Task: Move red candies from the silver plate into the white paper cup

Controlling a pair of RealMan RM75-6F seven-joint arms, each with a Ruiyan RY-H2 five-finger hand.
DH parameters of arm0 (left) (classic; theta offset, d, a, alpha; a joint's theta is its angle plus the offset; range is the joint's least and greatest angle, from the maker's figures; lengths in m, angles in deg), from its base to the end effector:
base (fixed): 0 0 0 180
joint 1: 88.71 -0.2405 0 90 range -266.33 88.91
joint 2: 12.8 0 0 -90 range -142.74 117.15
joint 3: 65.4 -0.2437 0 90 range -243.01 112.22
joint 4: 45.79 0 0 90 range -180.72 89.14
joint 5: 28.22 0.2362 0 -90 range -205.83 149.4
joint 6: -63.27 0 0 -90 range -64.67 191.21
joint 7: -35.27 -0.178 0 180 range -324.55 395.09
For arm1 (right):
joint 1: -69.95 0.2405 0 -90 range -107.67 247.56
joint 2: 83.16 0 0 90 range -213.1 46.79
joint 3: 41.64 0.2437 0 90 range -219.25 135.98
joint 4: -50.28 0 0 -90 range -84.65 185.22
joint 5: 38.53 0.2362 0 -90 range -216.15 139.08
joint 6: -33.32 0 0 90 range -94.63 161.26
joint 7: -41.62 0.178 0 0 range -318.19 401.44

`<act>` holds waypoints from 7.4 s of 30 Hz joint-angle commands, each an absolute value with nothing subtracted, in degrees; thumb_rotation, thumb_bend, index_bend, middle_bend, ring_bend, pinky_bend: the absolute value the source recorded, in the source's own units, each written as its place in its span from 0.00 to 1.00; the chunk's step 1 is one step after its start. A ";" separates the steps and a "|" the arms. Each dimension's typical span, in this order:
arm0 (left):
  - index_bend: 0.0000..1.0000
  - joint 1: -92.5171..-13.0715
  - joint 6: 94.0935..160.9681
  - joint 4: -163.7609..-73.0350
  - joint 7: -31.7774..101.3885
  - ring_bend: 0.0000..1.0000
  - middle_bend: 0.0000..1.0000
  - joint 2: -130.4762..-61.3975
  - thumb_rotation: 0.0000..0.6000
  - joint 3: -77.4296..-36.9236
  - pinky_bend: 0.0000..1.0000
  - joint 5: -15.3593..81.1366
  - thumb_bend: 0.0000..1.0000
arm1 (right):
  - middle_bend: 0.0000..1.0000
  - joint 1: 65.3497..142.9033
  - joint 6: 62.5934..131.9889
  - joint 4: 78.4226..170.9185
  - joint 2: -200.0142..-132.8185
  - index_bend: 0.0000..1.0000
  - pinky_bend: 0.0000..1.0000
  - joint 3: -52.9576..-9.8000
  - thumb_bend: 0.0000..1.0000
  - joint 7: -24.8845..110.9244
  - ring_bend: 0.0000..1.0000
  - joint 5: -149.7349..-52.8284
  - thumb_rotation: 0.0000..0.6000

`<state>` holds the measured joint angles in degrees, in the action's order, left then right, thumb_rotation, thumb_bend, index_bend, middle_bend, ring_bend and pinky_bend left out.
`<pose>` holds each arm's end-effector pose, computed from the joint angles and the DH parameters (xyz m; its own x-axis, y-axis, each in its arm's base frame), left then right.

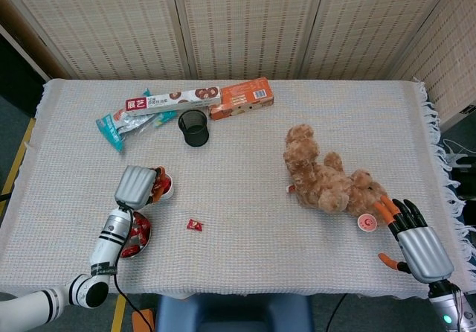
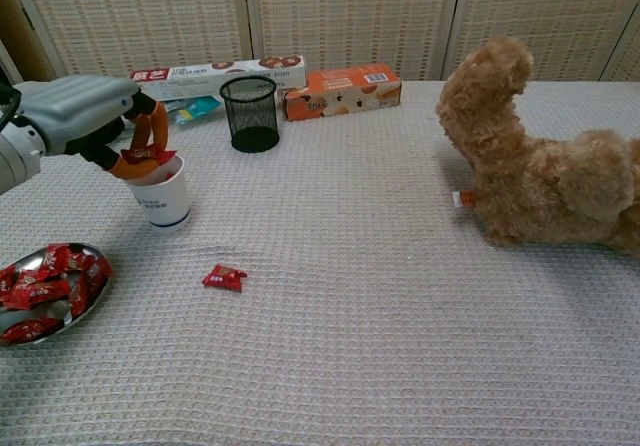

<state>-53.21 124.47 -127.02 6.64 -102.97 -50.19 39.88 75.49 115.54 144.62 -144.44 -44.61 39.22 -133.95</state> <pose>-0.1563 0.3827 -0.0211 0.5351 0.0643 0.8423 0.8212 -0.2736 -0.5008 -0.2931 -0.1911 0.1060 0.4698 -0.1372 0.8721 -0.8772 -0.1837 0.4436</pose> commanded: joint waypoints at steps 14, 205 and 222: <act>0.23 -52.91 126.90 -129.75 8.61 0.87 0.36 -101.63 1.00 -52.75 1.00 41.73 0.38 | 0.00 75.34 115.86 144.64 -144.34 0.00 0.00 -44.71 0.06 39.42 0.00 -134.27 1.00; 0.41 -68.44 133.33 -116.47 15.89 0.87 0.42 -102.80 1.00 -69.20 1.00 61.11 0.38 | 0.00 75.45 115.47 144.97 -143.95 0.00 0.00 -45.88 0.06 39.28 0.00 -136.15 1.00; 0.57 -68.83 134.58 -115.70 15.67 0.88 0.58 -103.26 1.00 -68.57 1.00 61.55 0.38 | 0.00 75.70 115.07 145.05 -143.48 0.00 0.00 -46.33 0.06 40.23 0.00 -136.73 1.00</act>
<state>-68.82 134.53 -115.73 15.63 -103.22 -68.61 61.53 75.70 115.07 145.05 -143.48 -46.33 40.23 -136.73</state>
